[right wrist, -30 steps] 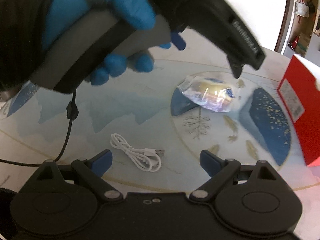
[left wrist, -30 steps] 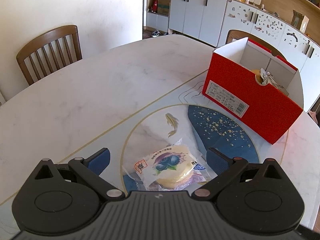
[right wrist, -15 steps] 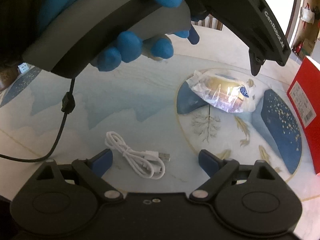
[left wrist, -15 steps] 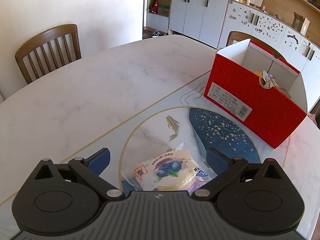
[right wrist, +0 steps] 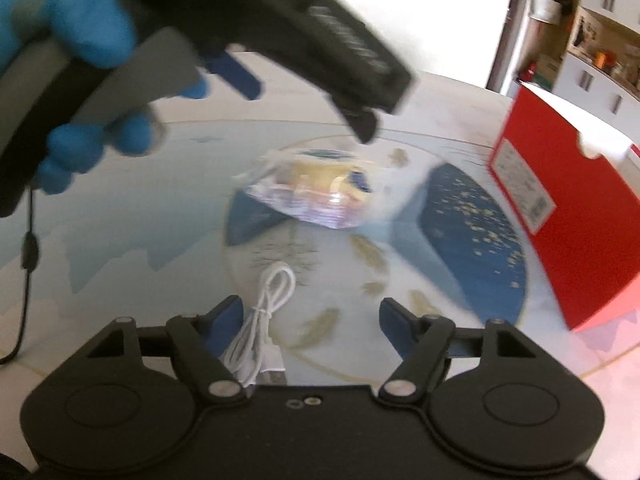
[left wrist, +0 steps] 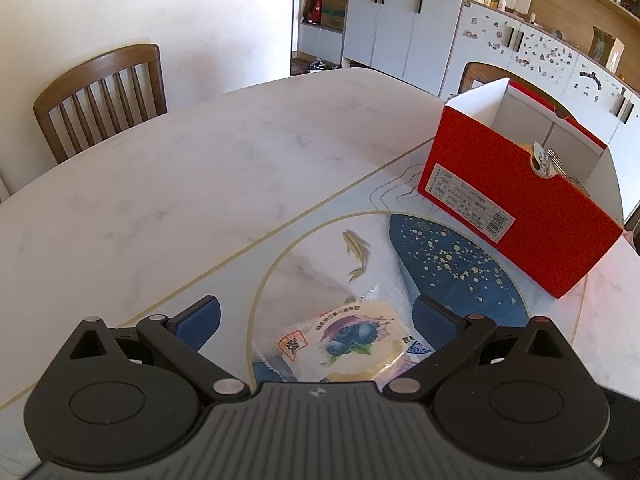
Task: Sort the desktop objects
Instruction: 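Move the left tool over the wrapped bun while the right tool hovers nearby, then close the left tool on the wrapped bun while the right tool grasps the white cable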
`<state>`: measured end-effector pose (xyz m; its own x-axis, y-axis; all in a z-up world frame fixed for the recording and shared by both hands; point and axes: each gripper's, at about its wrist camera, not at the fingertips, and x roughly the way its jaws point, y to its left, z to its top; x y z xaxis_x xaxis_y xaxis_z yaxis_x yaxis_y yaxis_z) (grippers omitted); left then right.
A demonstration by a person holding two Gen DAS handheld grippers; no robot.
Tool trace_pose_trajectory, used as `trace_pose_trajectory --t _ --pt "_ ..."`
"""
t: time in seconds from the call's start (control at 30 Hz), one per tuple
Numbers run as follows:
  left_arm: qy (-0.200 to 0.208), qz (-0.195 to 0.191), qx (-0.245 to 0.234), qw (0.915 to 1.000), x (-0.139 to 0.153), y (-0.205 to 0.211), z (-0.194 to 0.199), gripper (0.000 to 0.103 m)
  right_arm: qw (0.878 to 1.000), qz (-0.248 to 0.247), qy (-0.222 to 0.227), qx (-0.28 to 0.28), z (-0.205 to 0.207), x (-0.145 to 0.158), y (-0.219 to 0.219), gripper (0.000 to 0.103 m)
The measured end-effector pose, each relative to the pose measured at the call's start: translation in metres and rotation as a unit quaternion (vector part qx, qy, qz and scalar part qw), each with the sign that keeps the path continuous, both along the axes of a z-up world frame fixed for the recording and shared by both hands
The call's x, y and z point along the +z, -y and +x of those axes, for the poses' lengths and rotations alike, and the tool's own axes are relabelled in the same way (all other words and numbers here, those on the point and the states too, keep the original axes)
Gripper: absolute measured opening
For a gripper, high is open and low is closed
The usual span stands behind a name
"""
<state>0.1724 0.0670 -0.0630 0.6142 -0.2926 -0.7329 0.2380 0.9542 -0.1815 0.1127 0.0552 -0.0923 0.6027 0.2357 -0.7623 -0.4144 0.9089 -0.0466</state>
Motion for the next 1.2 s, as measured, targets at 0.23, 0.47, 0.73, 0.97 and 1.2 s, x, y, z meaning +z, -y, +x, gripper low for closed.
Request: trace_pose_trajectory --t 0.23,0.47,0.73,0.97,1.2 --pt "0.001 -0.003 0.001 1.0000 0.000 0.000 -0.003 0.103 1.000 0.000 -0.009 -0.003 -0.002 0.004 0.002 0.057" --pt "-0.007 0.003 -0.006 1.0000 -0.010 0.008 -0.012 0.103 1.000 0.012 -0.016 0.009 -0.007 0.004 -0.001 0.052" --pt "-0.012 -0.010 0.011 0.9998 -0.015 0.027 -0.009 0.103 1.000 0.019 -0.018 0.005 -0.007 0.004 0.000 0.053" --pt "-0.043 0.002 0.051 0.9978 -0.033 0.037 0.004 0.103 1.000 0.022 -0.017 0.002 -0.008 0.003 0.002 0.053" --pt "-0.056 -0.023 0.072 0.9956 -0.037 0.030 0.007 0.103 1.000 0.026 -0.017 0.002 -0.009 0.003 0.003 0.047"
